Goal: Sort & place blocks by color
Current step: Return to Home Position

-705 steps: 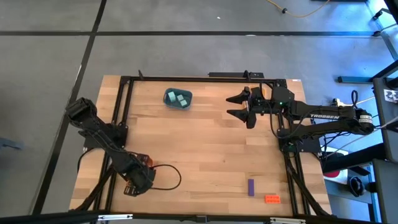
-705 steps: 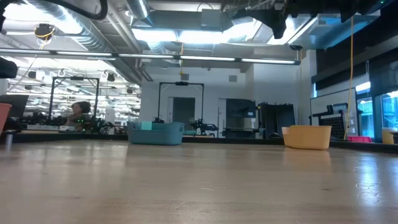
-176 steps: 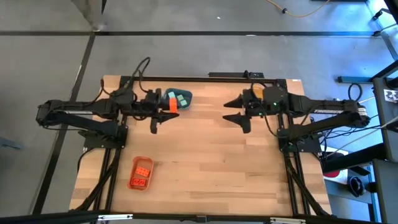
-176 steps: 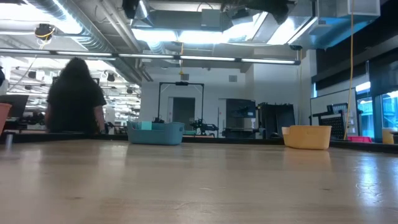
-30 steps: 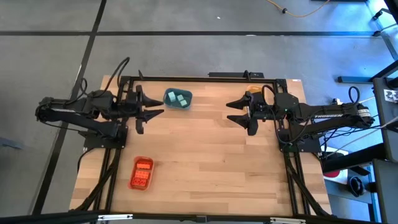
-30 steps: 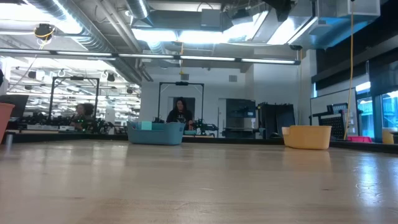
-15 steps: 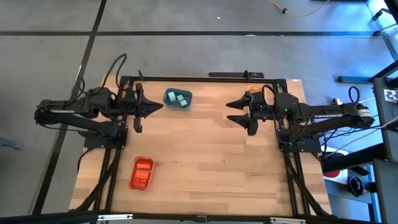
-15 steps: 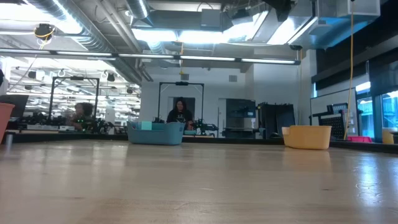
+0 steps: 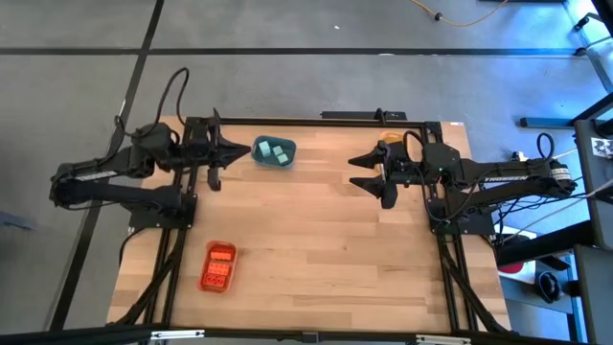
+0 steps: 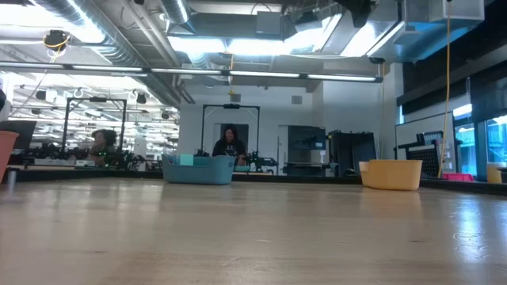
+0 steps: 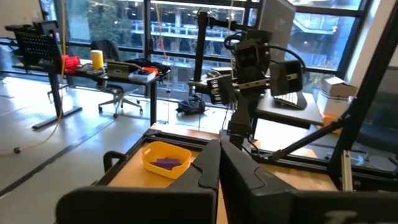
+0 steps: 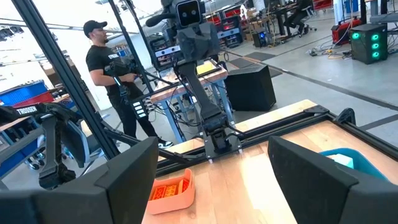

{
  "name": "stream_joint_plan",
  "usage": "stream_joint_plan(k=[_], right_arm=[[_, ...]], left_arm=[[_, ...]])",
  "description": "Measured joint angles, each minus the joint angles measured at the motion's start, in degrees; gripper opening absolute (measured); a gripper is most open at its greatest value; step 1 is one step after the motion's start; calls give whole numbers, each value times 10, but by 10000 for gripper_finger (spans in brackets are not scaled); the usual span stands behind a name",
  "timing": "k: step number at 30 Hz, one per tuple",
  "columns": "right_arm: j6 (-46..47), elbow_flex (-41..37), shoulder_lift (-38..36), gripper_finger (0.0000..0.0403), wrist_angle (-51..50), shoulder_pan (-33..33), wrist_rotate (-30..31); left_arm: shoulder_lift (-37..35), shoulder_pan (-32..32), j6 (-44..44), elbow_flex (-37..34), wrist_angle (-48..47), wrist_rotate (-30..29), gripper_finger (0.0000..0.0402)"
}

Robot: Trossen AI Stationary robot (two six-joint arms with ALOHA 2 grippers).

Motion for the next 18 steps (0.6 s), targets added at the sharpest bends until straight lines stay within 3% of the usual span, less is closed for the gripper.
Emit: stream_joint_plan(k=[7,13,18], right_arm=[[2,0,0,307,0,0,0],[2,0,0,307,0,0,0],[2,0,0,307,0,0,0]], left_arm=[[0,-45,-16,-6,-2,-32,0],[-16,-106,-27,-44,3,-114,0],[-52,-117,-28,-70,6,-144,0]])
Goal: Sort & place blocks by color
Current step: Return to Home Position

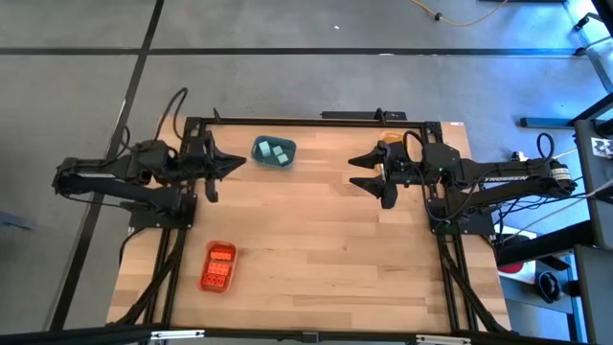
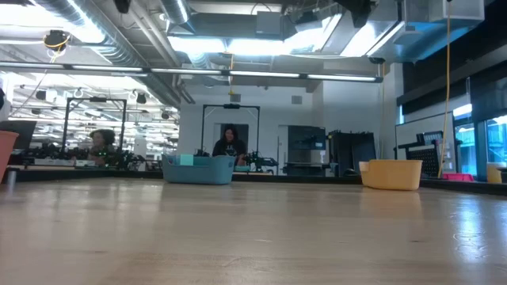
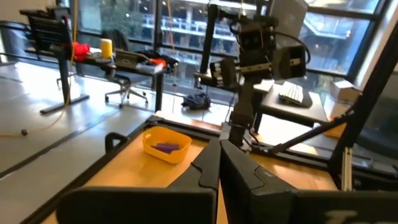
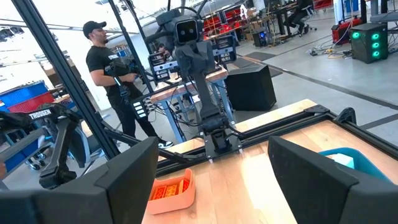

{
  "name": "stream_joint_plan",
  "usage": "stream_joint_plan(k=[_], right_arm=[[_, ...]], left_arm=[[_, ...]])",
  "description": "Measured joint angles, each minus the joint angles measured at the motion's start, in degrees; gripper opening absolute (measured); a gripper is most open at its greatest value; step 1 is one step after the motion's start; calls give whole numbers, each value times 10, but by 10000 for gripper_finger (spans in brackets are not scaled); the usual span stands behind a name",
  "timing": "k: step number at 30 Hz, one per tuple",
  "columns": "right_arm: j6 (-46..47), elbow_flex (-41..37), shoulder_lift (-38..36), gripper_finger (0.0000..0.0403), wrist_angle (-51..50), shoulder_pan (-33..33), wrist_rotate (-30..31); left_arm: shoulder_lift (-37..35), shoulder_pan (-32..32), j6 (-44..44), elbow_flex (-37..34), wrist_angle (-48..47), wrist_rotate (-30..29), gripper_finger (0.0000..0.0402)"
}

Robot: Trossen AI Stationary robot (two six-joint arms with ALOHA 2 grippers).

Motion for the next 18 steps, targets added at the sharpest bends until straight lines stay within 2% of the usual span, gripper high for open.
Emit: stream_joint_plan(k=[8,18], right_arm=[[-1,0,0,307,0,0,0],[-2,0,0,307,0,0,0]], left_arm=[[-86,0,-2,-53,4,-25,0],[-171,0,-59,-208,111,-37,0]])
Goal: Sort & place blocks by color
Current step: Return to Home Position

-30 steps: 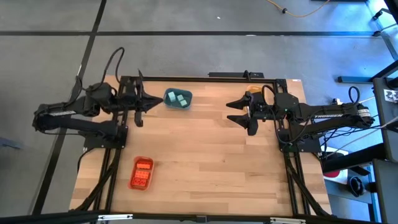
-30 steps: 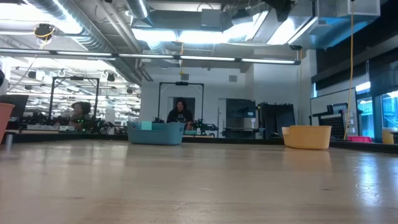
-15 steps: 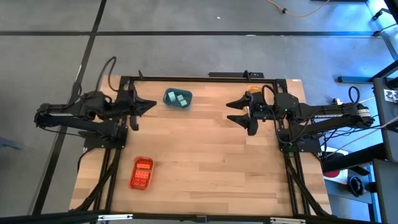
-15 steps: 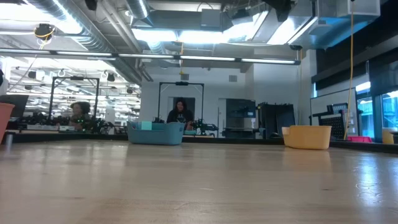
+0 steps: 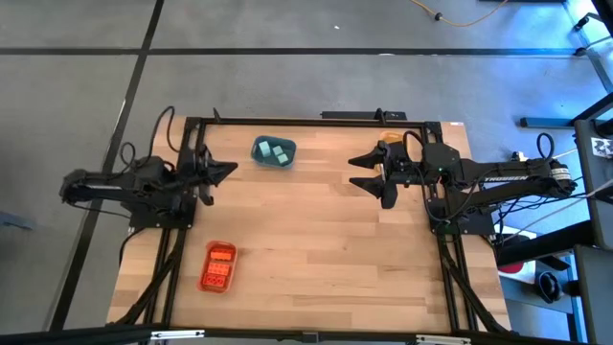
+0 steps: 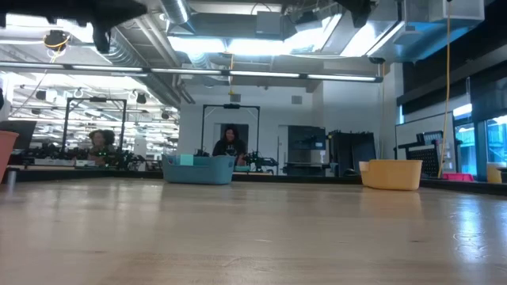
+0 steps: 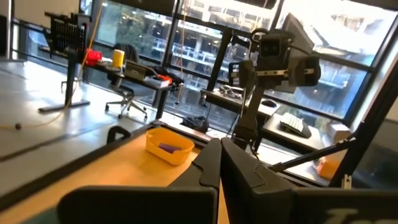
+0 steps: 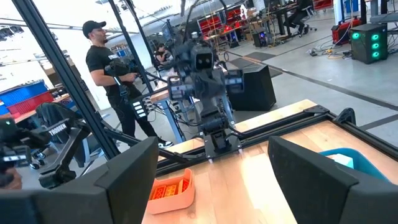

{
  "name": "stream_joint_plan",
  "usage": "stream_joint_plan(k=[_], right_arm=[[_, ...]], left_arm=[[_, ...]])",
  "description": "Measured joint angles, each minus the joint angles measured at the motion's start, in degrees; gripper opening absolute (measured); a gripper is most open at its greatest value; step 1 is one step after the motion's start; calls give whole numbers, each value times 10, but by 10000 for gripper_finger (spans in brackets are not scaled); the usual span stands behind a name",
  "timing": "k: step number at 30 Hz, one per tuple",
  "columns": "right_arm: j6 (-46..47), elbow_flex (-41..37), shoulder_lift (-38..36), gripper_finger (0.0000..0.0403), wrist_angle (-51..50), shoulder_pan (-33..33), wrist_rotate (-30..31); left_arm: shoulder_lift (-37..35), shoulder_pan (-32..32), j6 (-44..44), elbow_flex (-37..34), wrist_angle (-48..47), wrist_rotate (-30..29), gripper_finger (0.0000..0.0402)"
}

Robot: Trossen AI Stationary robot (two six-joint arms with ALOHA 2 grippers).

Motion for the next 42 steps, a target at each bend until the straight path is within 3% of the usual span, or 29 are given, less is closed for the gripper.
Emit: stream_joint_plan(k=[15,21,25,33,39,42], right_arm=[[0,0,0,307,0,0,0],[0,0,0,307,-4,0,0],[0,0,0,307,-4,0,0],[0,0,0,307,-6,0,0],[5,0,0,305,-6,0,9],[55,0,-2,286,-13,-1,38]], left_arm=[[-166,0,-50,-147,27,-20,0],[-165,0,-63,-184,62,4,0],[-165,1,-72,-203,84,59,0],[-164,5,-61,-204,26,106,0],[-165,6,-20,-204,2,101,0],[-165,6,-10,-204,2,101,0]])
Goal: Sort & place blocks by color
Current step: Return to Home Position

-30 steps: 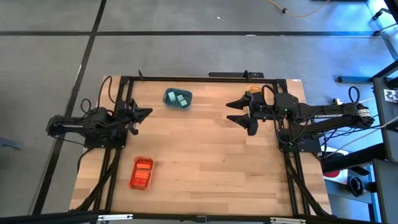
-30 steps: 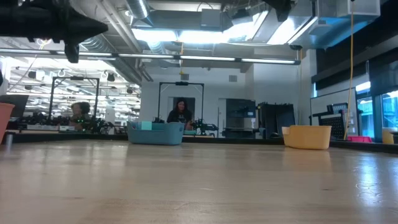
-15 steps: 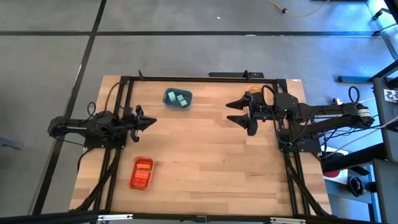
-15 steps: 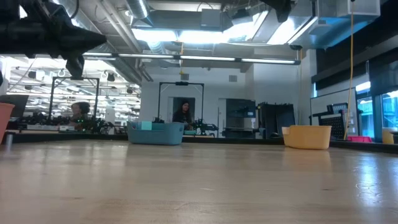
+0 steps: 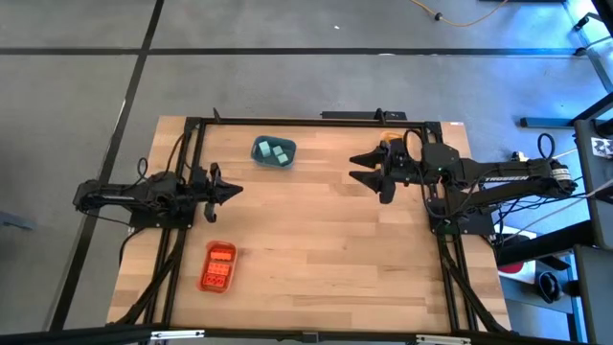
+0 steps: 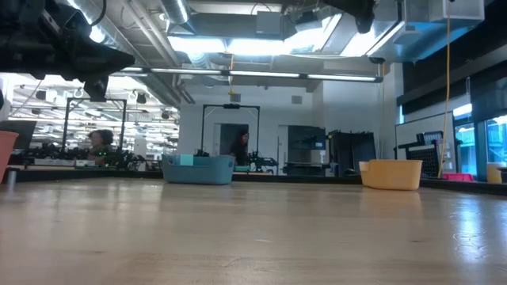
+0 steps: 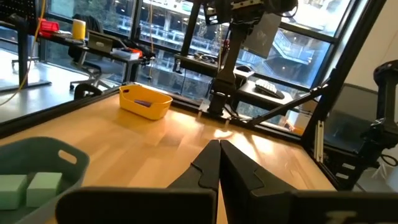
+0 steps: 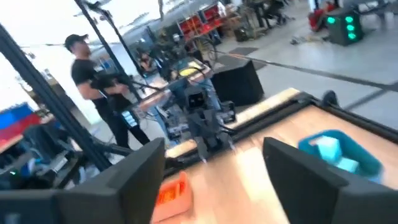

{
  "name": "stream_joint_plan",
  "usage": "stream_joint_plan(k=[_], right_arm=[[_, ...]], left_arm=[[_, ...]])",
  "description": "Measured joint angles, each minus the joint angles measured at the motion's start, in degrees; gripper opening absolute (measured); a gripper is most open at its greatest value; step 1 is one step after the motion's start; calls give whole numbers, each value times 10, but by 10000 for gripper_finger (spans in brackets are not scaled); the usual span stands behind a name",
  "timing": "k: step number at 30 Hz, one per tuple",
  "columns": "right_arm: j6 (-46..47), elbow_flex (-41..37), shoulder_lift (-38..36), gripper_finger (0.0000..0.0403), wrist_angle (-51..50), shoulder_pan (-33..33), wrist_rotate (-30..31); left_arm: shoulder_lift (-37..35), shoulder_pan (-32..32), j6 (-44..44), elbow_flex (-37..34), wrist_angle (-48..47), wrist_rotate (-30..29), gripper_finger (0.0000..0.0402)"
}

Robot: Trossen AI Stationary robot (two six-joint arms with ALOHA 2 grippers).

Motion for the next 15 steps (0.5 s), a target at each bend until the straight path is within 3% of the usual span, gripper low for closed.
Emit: stream_joint_plan(k=[4,10,15], right_arm=[[7,0,-26,212,-67,-7,4],[-32,0,-83,35,-135,-7,7],[-68,-18,-128,9,-138,-6,7]], left_arm=[[0,0,0,0,0,0,0],[0,0,0,0,0,0,0],[0,0,0,0,0,0,0]])
